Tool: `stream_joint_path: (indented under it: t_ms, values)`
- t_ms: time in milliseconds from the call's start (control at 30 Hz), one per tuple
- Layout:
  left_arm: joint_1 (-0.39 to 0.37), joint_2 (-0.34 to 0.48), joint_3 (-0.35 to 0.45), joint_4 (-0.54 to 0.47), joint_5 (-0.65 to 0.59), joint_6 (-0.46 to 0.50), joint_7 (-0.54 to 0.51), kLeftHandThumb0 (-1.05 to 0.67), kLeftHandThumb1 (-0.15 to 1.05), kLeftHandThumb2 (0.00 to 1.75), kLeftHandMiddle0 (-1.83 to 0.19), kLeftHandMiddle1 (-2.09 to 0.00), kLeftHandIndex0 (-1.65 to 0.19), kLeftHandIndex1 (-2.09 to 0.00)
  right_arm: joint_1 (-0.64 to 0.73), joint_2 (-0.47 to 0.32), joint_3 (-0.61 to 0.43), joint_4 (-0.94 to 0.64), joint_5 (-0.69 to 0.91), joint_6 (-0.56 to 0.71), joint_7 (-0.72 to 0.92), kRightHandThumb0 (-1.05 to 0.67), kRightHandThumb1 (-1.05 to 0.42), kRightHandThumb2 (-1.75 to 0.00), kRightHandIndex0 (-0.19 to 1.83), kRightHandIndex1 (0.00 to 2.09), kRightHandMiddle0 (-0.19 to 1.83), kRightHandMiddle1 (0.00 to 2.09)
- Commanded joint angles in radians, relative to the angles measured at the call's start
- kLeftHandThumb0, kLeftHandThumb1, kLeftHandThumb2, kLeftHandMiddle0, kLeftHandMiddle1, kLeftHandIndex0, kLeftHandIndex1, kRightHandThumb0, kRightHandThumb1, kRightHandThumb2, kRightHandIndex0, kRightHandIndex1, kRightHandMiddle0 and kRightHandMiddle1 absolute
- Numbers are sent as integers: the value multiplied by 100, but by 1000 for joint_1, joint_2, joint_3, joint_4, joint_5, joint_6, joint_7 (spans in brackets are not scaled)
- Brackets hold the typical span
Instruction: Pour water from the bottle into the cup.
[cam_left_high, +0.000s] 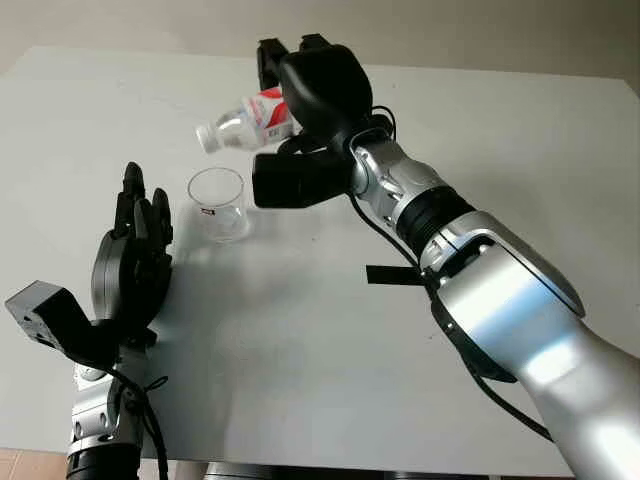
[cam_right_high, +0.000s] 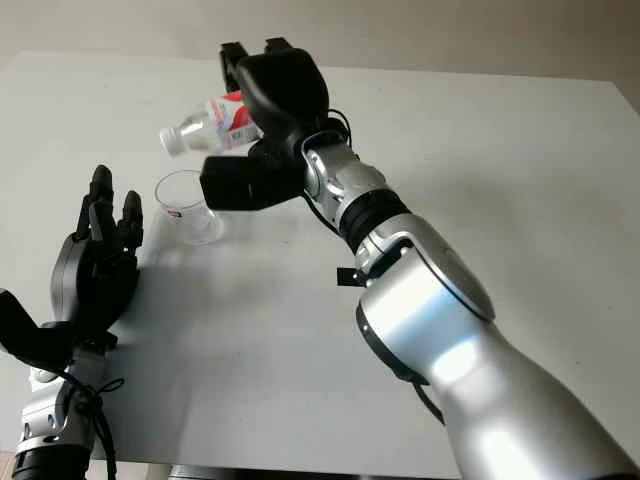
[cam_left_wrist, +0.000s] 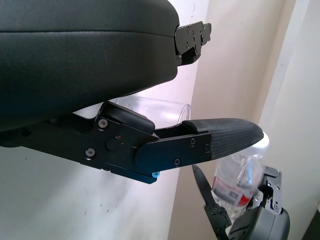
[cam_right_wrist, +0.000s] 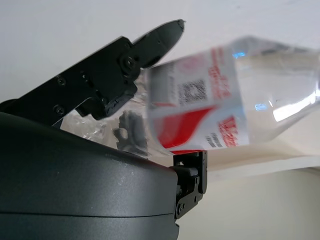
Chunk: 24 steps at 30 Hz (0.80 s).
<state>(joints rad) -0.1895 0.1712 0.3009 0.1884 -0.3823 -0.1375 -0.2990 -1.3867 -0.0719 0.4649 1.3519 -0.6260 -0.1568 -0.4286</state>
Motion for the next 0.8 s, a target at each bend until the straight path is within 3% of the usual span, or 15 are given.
stream_joint_path:
  t_ms: [0,100,267,333,467,600,767]
  values:
    - [11,7,9,24,1,-12,-9,-81,105,58,17,-6,19,-2,12,9,-60,-21,56,-13,11,-18,-97,-41,103,209,75,209]
    - [11,10,12,33,-2,-14,-15,-81,105,58,18,-5,19,-2,23,21,-145,-24,147,-1,54,-18,-84,-56,120,209,99,209]
    - [6,15,12,37,-1,-13,-22,-81,105,59,18,-5,19,0,39,39,-297,-35,308,19,129,-16,-79,-60,132,209,133,209]
    - [7,17,11,33,2,-11,-20,-81,105,59,19,-5,19,0,48,39,-356,-43,375,24,185,-18,-86,-50,137,209,147,209]
    - [6,17,9,34,-2,-6,-22,-81,105,59,19,-5,19,0,74,30,-459,-66,496,27,315,-21,-98,-32,137,209,150,209]
    - [3,18,8,37,-1,1,-22,-82,105,59,19,-5,19,0,99,24,-552,-93,607,68,413,-20,-99,-30,138,209,149,209]
    - [3,17,6,35,-3,6,-27,-82,105,59,19,-5,19,0,148,4,-651,-138,731,141,523,-17,-100,-30,137,209,134,209]
